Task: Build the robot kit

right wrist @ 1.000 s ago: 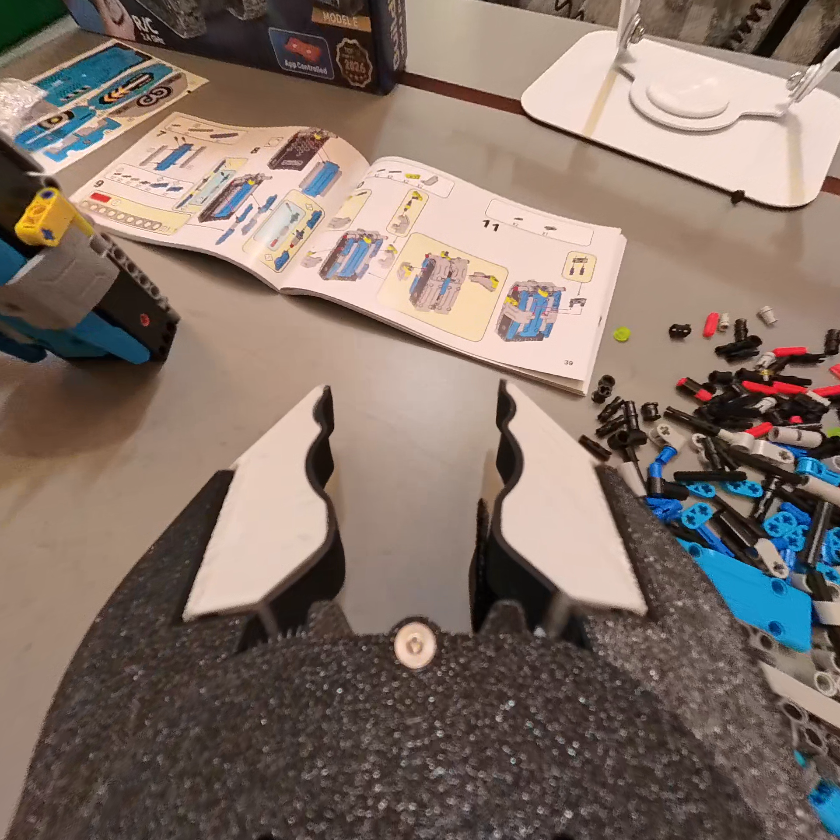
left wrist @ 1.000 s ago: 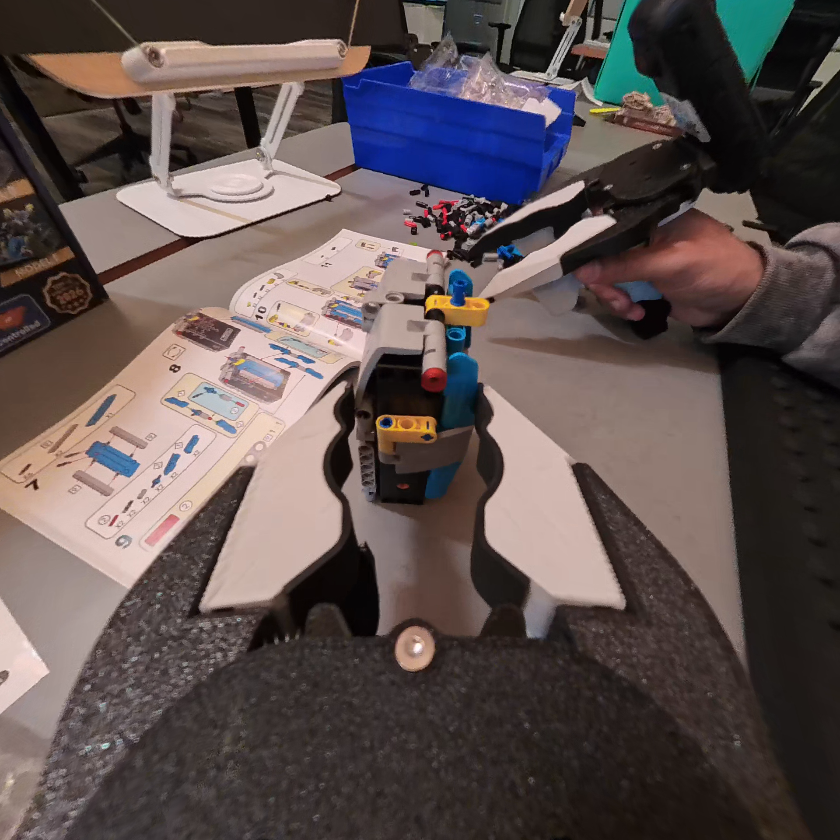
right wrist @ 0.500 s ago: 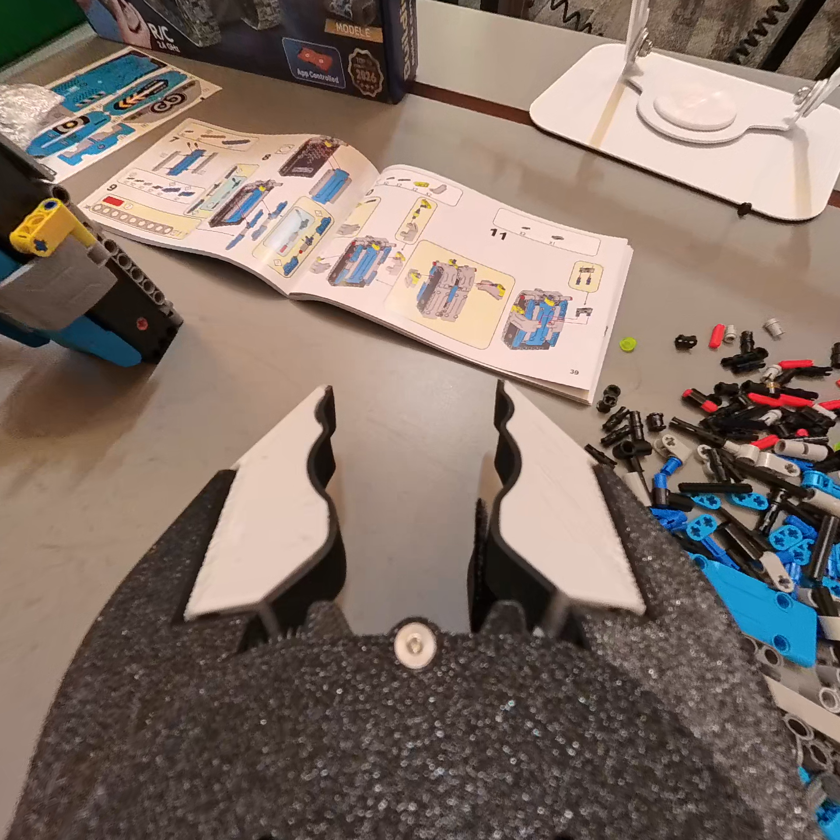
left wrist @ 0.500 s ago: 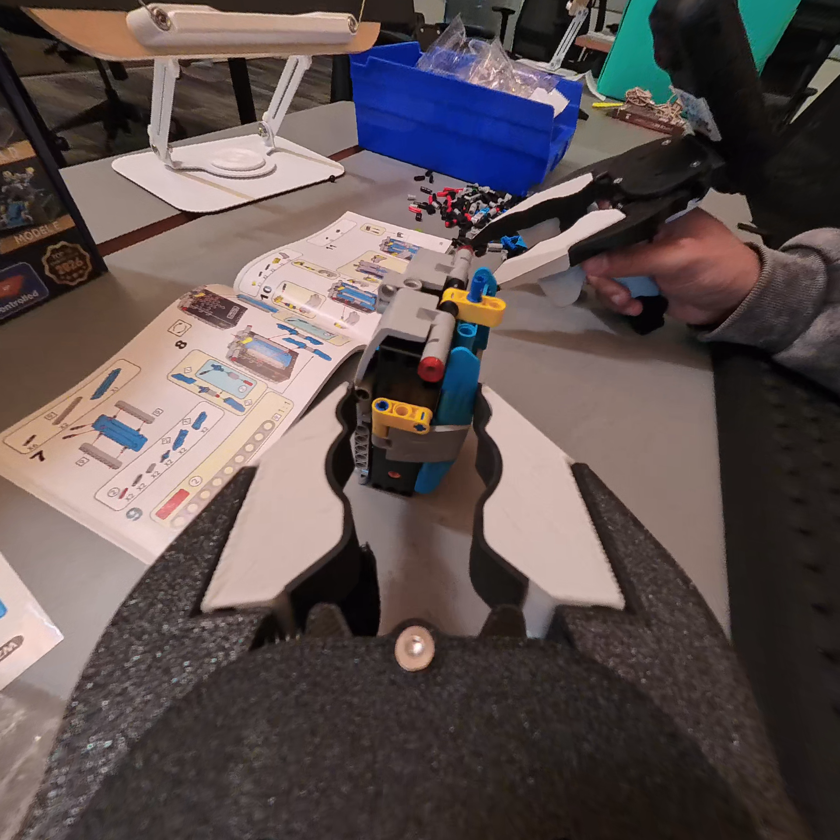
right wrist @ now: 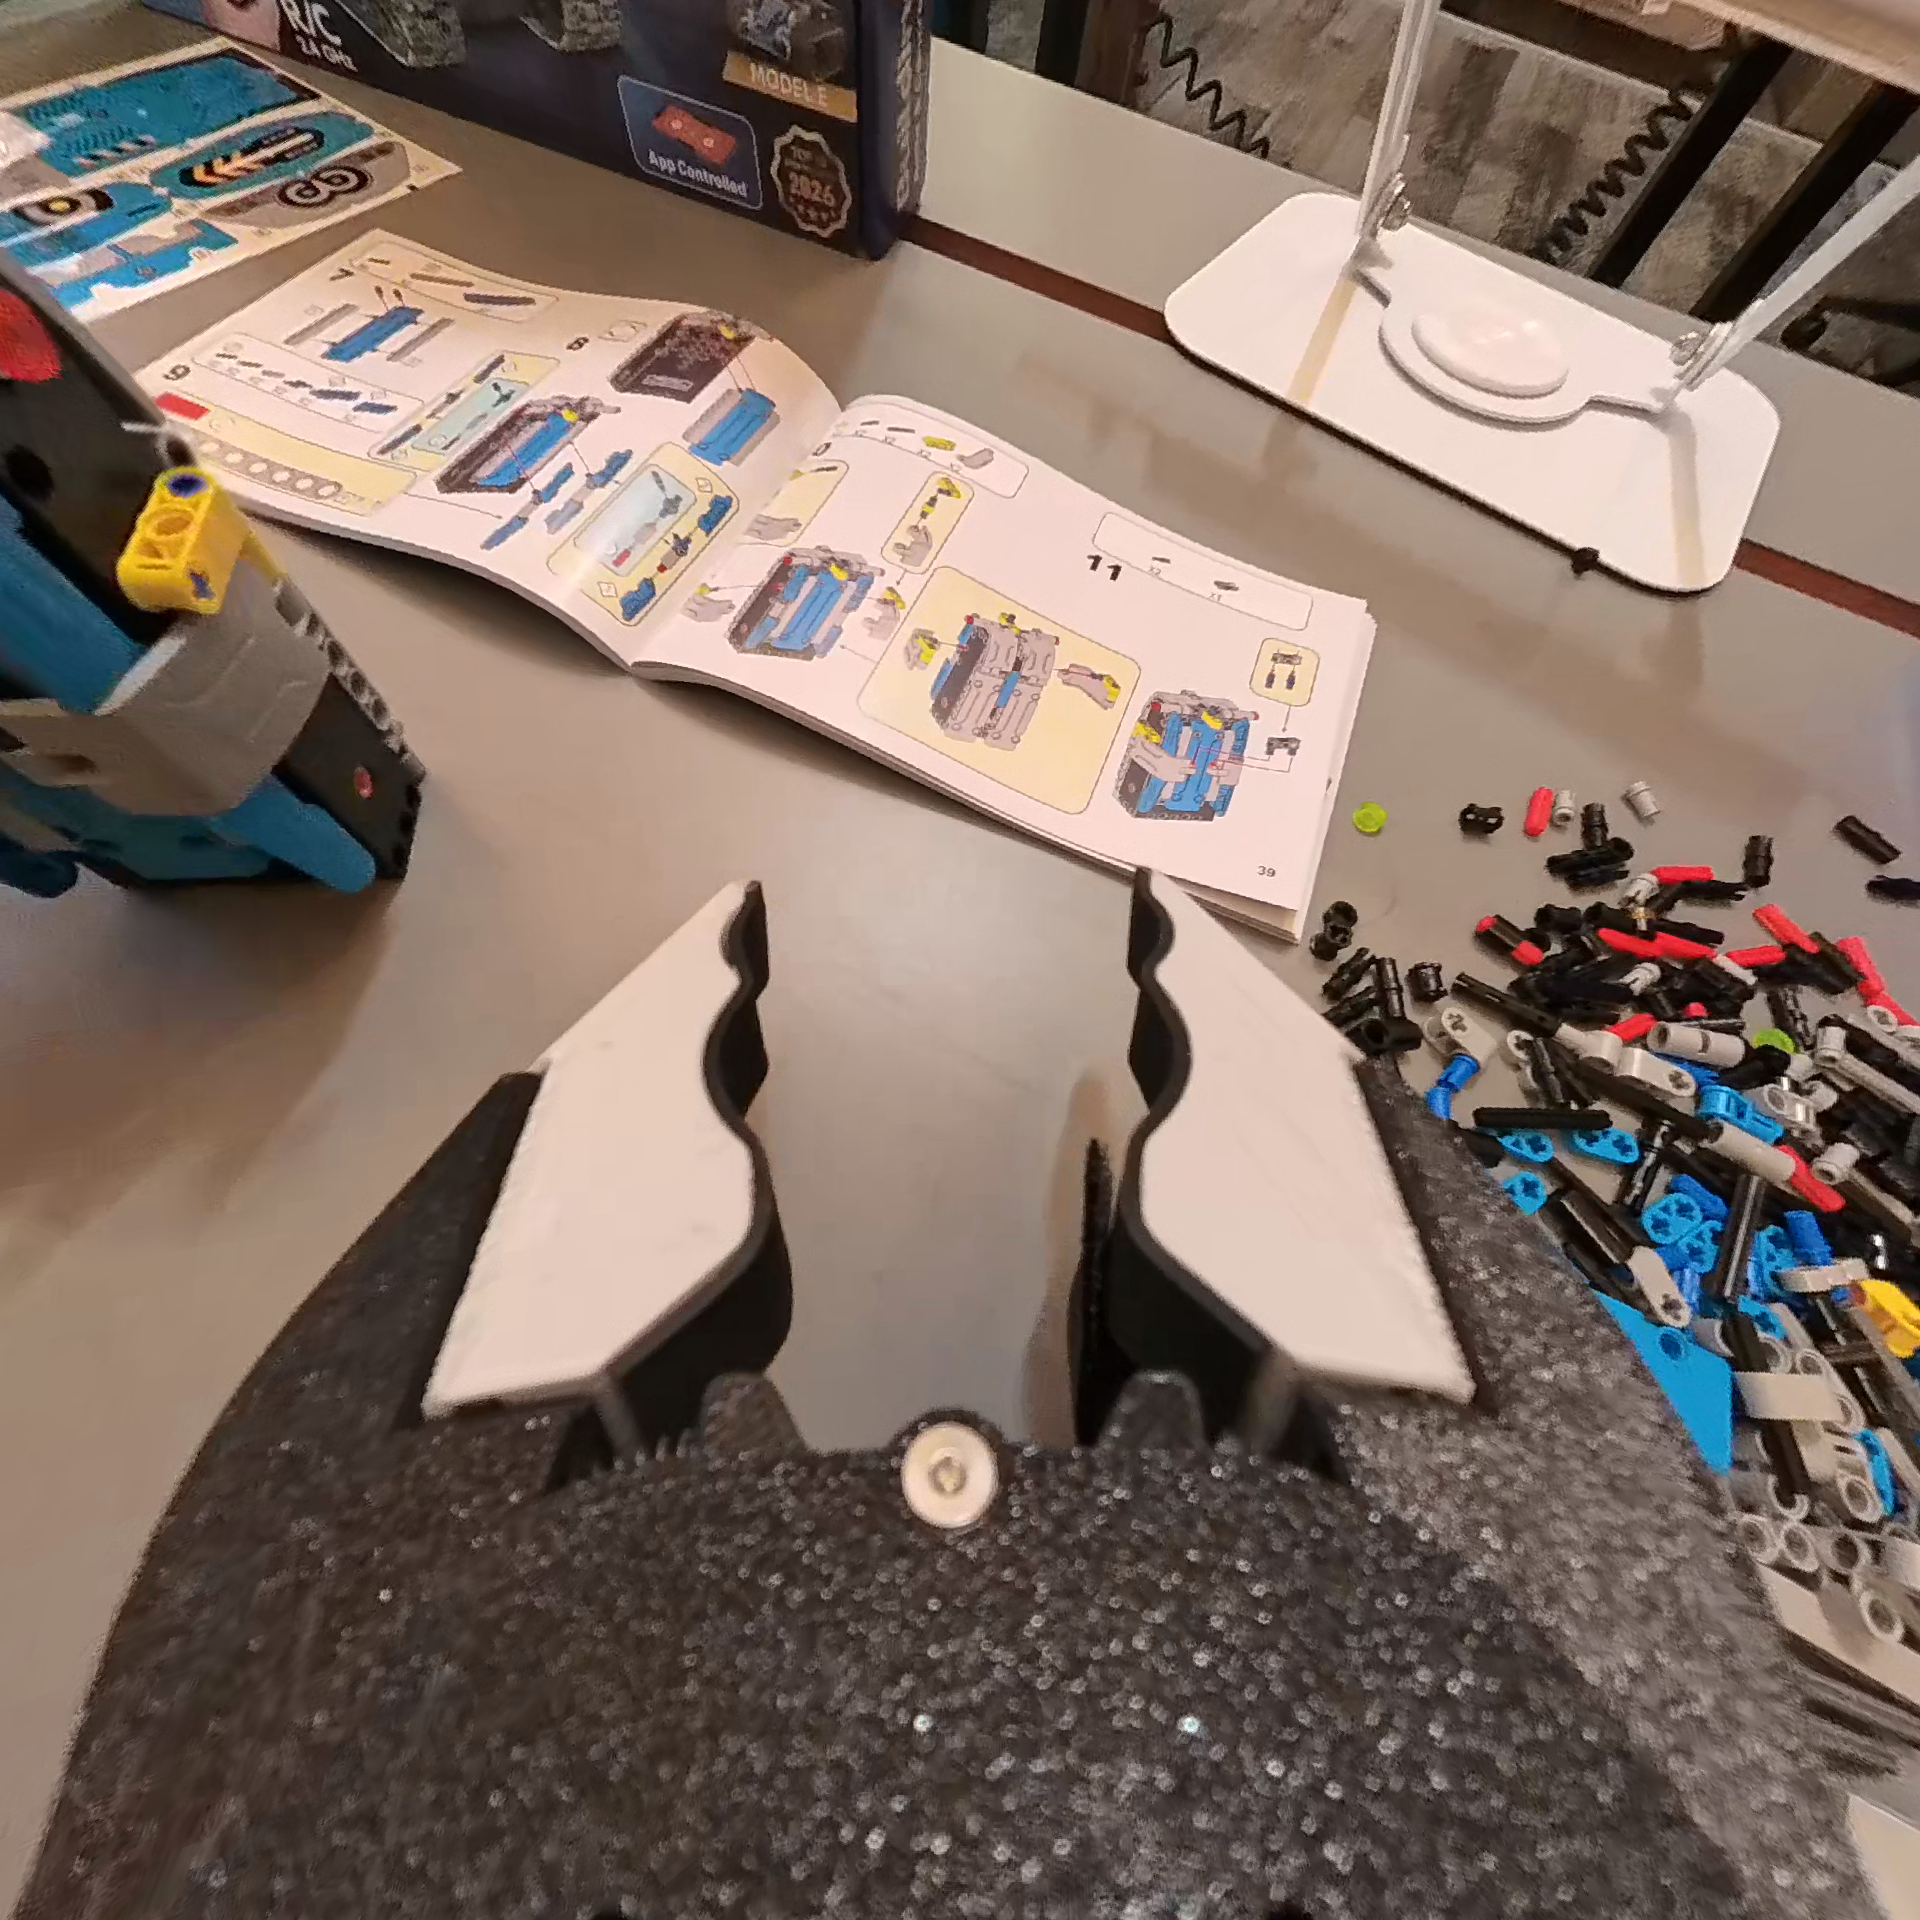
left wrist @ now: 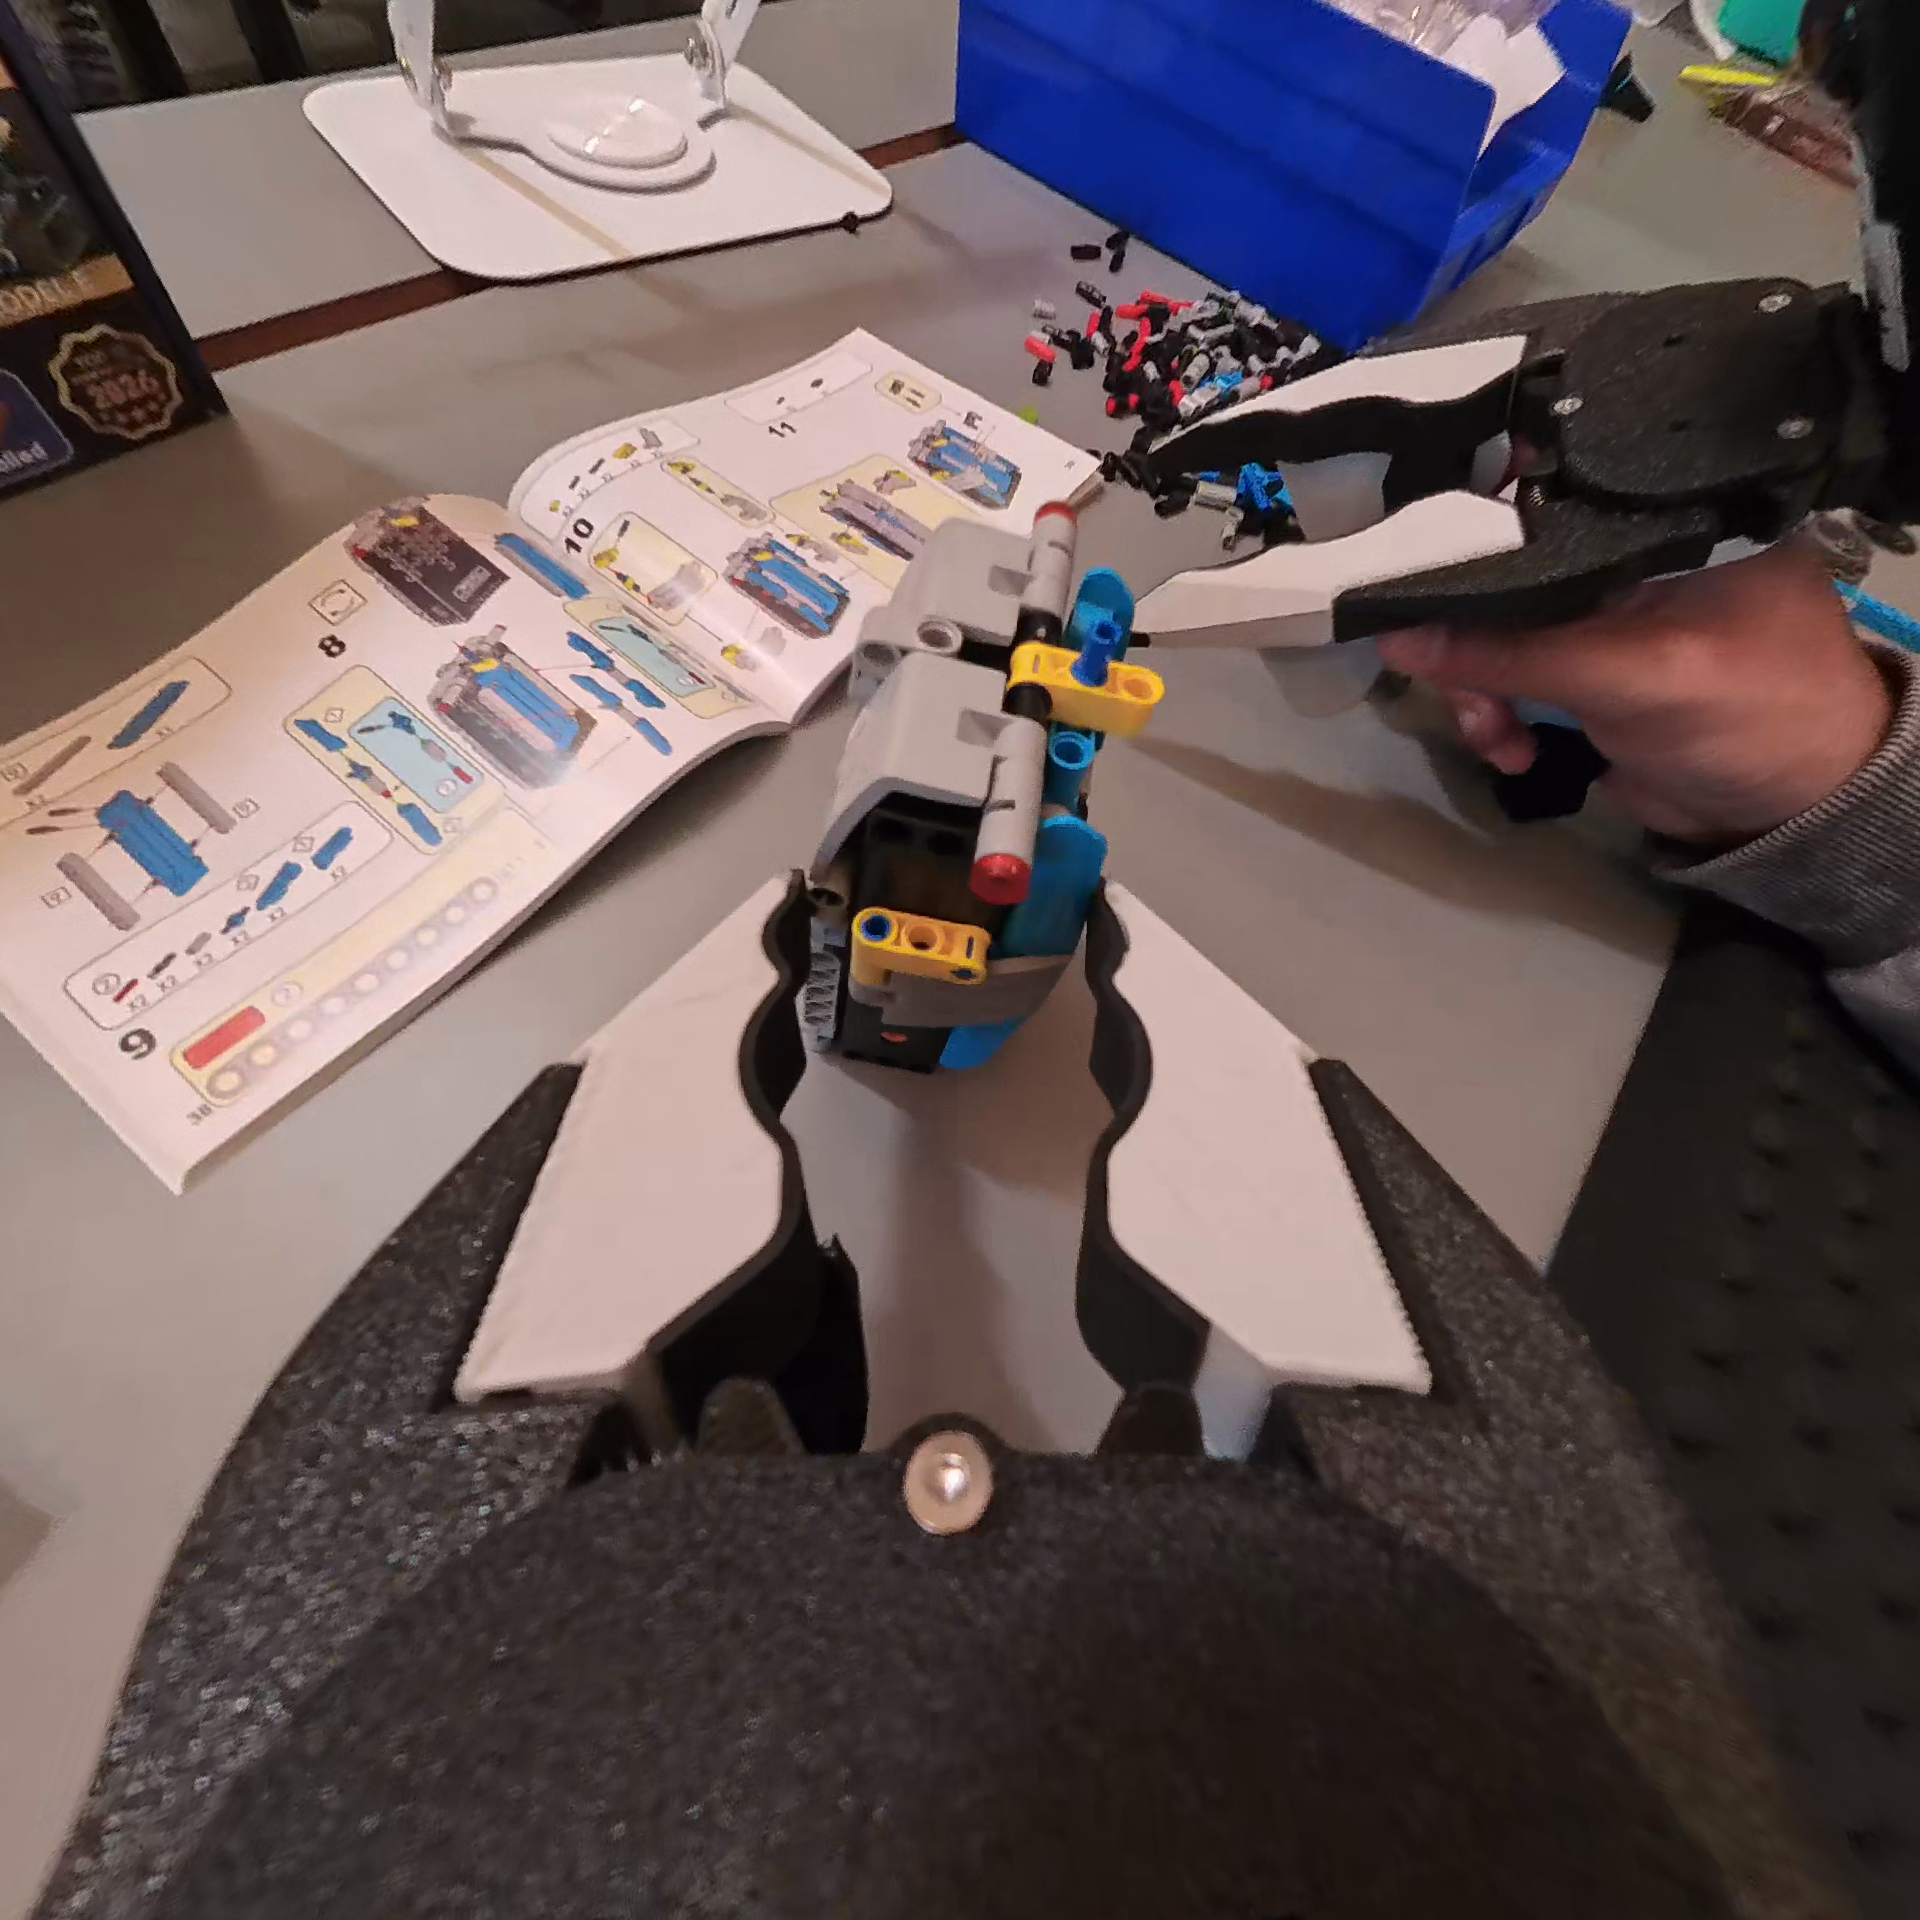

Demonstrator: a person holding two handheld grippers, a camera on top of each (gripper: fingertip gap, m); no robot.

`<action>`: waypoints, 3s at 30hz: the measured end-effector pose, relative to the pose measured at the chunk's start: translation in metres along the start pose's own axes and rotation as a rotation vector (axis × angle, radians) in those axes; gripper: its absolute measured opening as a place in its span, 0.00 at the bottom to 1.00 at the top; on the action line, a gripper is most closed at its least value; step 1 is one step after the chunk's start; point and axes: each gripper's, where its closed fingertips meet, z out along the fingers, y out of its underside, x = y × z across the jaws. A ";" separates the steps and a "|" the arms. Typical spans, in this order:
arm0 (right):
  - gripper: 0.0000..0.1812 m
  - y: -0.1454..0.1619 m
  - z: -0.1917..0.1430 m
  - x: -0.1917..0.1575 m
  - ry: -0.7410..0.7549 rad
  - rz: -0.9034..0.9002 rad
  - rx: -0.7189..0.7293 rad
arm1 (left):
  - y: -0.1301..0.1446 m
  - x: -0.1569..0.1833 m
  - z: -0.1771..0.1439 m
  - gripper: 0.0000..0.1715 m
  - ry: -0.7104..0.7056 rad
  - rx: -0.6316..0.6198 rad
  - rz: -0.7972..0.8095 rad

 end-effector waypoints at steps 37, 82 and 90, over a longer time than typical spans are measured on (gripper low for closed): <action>0.22 -0.042 0.030 0.064 -0.488 0.618 -0.359 | -0.065 -0.098 0.022 0.26 -0.150 0.075 0.278; 0.20 0.008 0.032 0.065 -0.470 0.619 -0.474 | -0.032 -0.107 0.034 0.18 -0.392 0.143 0.429; 0.22 -0.004 0.050 0.046 -0.558 0.649 -0.421 | -0.032 -0.108 0.035 0.18 -0.390 0.138 0.425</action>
